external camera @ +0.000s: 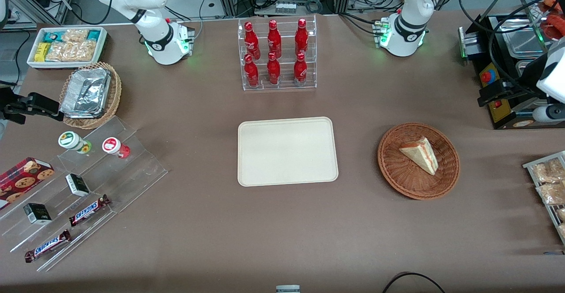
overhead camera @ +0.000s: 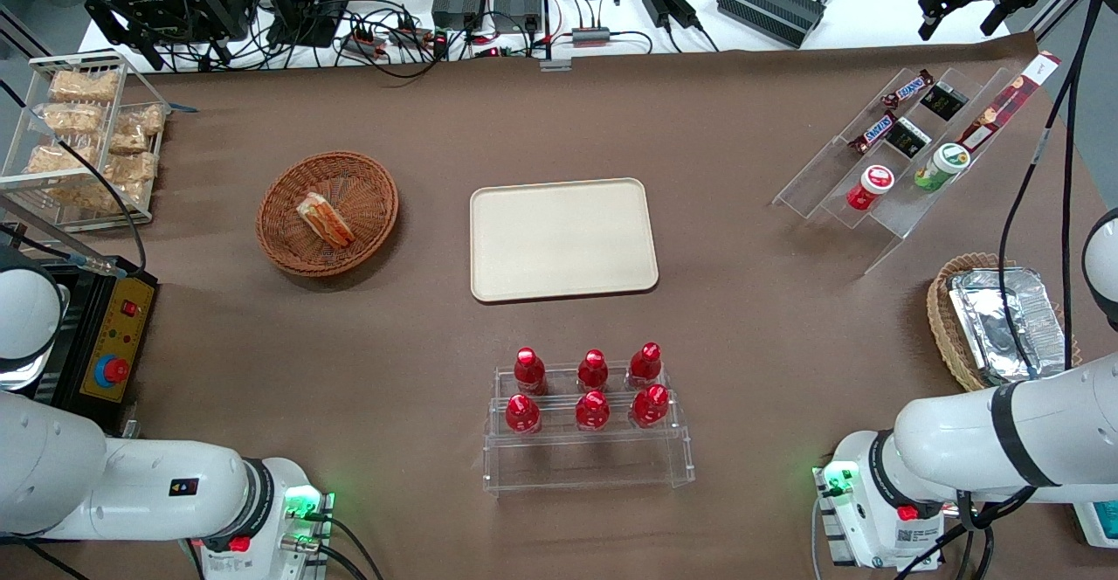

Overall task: Place sandwich from basket to tray
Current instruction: 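Lower the left gripper over the wrapped sandwich in the wicker basket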

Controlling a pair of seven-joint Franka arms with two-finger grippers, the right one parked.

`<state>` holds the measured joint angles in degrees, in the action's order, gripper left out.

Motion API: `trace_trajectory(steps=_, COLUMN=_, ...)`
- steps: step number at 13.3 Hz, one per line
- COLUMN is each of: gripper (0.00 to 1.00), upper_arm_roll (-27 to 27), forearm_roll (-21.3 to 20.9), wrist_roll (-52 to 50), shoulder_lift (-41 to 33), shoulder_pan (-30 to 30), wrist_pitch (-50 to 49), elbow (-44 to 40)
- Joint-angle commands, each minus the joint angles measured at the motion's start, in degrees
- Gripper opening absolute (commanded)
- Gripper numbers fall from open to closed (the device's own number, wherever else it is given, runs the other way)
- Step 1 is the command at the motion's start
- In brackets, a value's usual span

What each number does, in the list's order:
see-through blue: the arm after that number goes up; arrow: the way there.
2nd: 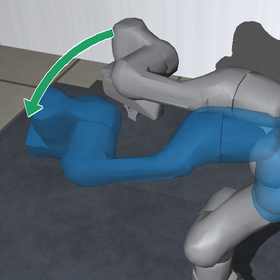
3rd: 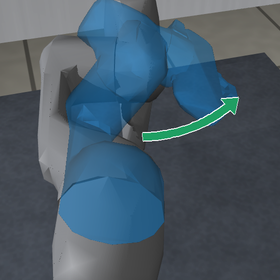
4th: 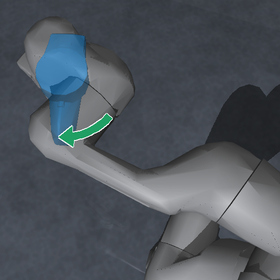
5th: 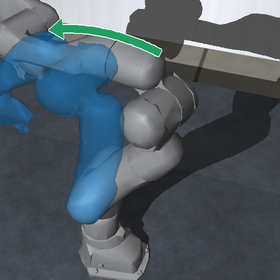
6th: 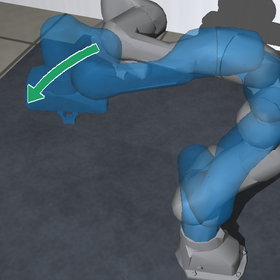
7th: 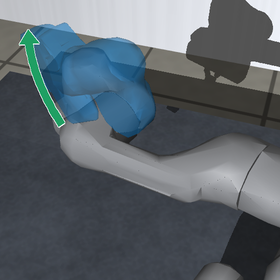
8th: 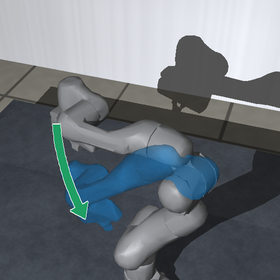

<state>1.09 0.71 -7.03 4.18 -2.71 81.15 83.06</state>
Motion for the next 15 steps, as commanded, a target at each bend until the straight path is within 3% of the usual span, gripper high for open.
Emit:
trace_trajectory(steps=1, gripper=1.0, upper_arm_roll=0.2, forearm_roll=-0.3, wrist_roll=0.5, shoulder_lift=-0.2, shoulder_pan=-0.3, wrist_pitch=1.2, elbow=0.5)
trace_trajectory(steps=11, gripper=1.0, upper_arm_roll=0.1, forearm_roll=-1.0, wrist_roll=0.2, shoulder_lift=7.0, shoulder_pan=-0.4, wrist_pitch=8.1, elbow=3.1)
trace_trajectory(steps=15, gripper=1.0, upper_arm_roll=0.1, forearm_roll=-1.1, wrist_roll=-0.7, shoulder_lift=6.9, shoulder_pan=-0.4, wrist_pitch=16.8, elbow=11.0)
